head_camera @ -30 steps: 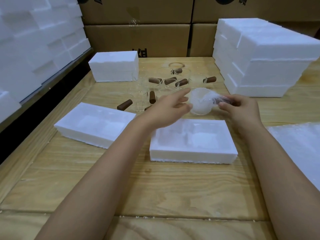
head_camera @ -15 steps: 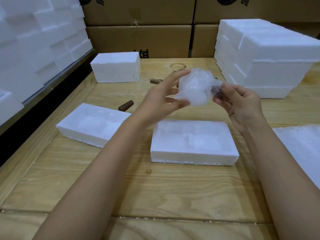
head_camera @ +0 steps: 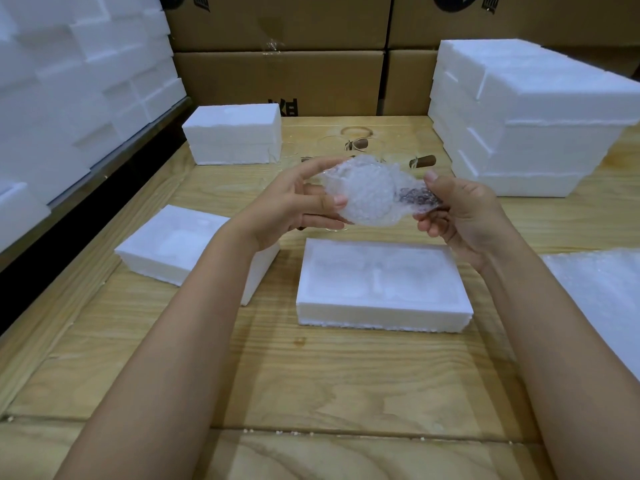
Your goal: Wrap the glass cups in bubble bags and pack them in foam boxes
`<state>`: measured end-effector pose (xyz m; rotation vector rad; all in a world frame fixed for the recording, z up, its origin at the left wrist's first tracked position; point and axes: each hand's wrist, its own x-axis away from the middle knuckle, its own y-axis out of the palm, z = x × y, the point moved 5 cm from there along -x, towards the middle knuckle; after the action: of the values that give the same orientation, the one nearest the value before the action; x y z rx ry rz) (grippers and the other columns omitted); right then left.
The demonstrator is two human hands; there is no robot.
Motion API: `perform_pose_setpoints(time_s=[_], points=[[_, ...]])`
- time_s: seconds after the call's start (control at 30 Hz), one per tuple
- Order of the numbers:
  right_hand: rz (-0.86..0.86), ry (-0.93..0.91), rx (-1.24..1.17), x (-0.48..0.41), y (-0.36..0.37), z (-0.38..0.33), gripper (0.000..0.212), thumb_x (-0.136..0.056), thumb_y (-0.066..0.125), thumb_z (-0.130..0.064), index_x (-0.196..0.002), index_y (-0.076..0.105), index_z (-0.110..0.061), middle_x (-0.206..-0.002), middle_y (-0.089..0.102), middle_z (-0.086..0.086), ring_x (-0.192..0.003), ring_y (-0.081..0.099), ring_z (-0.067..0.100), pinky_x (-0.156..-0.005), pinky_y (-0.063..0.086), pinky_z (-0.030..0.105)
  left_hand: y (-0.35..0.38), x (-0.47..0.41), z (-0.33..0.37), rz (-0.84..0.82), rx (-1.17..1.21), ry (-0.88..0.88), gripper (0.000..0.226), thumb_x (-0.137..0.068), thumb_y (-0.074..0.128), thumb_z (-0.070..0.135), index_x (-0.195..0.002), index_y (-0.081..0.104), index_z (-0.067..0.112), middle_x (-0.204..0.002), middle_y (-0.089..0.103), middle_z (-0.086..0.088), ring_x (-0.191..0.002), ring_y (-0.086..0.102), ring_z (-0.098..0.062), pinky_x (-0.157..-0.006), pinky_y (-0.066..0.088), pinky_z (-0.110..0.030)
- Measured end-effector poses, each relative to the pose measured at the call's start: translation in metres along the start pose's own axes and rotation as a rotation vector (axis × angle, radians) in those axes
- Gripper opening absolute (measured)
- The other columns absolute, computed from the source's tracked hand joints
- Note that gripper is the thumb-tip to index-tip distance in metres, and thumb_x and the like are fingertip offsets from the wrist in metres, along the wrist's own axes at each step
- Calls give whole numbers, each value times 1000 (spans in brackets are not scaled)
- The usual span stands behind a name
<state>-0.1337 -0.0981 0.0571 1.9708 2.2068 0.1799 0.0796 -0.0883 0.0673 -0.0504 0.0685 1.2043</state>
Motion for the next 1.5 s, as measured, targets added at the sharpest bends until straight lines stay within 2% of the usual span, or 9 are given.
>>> perform_pose_setpoints(time_s=[0.2, 0.3, 0.4, 0.53, 0.7, 0.87, 1.13, 1.27, 1.5], points=[[-18, -51, -3, 1, 2, -3, 25, -68, 69, -31, -68, 56, -10, -51, 62, 4, -38, 51, 10, -33, 36, 16, 3, 1, 1, -32, 49, -78, 67, -73, 67, 5, -137, 46, 8, -102, 60, -21, -77, 72, -28, -60, 55, -25], [-12, -124, -32, 2, 0, -6, 22, -70, 70, -28, -66, 54, -12, -54, 62, 3, -41, 50, 10, -34, 34, 16, 5, 4, 2, -71, 131, -76, 69, -74, 72, 8, -137, 45, 18, -119, 60, -21, -84, 72, -31, -66, 57, -28], [-32, -218, -54, 3, 1, -9, 16, -74, 70, -23, -70, 57, -13, -58, 63, 2, -44, 50, 10, -37, 36, 17, 8, 6, 3, -132, 188, -84, 72, -69, 84, 35, -132, 50, 29, -132, 55, -16, -93, 70, -34, -70, 58, -30], [-101, -270, -64, 5, 6, -8, 17, -72, 72, -16, -80, 59, -10, -65, 63, 0, -51, 52, 12, -42, 39, 20, 4, 2, 4, -55, 136, -33, 43, -81, 69, 26, -121, 58, 38, -145, 36, -21, -104, 63, -34, -73, 58, -32], [-123, -287, -73, 4, 5, -7, 15, -68, 76, -10, -77, 67, -18, -76, 67, 3, -54, 51, 18, -46, 41, 22, -1, 5, 8, -49, 200, 13, 29, -72, 78, 30, -100, 72, 31, -110, 61, -6, -93, 67, -27, -72, 58, -34], [-170, -294, -21, 4, 8, -5, 20, -63, 81, -8, -69, 71, -24, -73, 67, -3, -53, 49, 16, -53, 44, 21, -5, 5, 7, 4, 150, 32, 4, -68, 76, 20, -70, 73, 21, -88, 66, -3, -86, 58, -27, -67, 58, -34], [-180, -300, 82, 3, 8, -2, 24, -59, 82, -4, -68, 73, -24, -73, 67, -7, -59, 56, 17, -59, 47, 23, -4, 6, 10, 3, -1, 63, 21, -65, 80, 7, -56, 66, 19, -117, 67, -2, -101, 65, -24, -79, 56, -38], [-193, -302, 113, 5, 10, -6, 23, -57, 89, -16, -68, 71, -26, -70, 67, -6, -54, 57, 17, -59, 49, 24, -7, 5, 11, 74, -69, 21, 27, -69, 80, 16, -70, 53, 13, -97, 57, -12, -92, 58, -27, -67, 57, -35], [-236, -220, 211, 12, 16, -18, 24, -62, 81, -24, -72, 62, -14, -60, 64, 0, -49, 55, 16, -44, 43, 22, -8, 8, 16, 74, -226, -284, 15, -93, 60, 27, -103, 63, 16, -112, 65, -13, -82, 71, -38, -64, 59, -33]])
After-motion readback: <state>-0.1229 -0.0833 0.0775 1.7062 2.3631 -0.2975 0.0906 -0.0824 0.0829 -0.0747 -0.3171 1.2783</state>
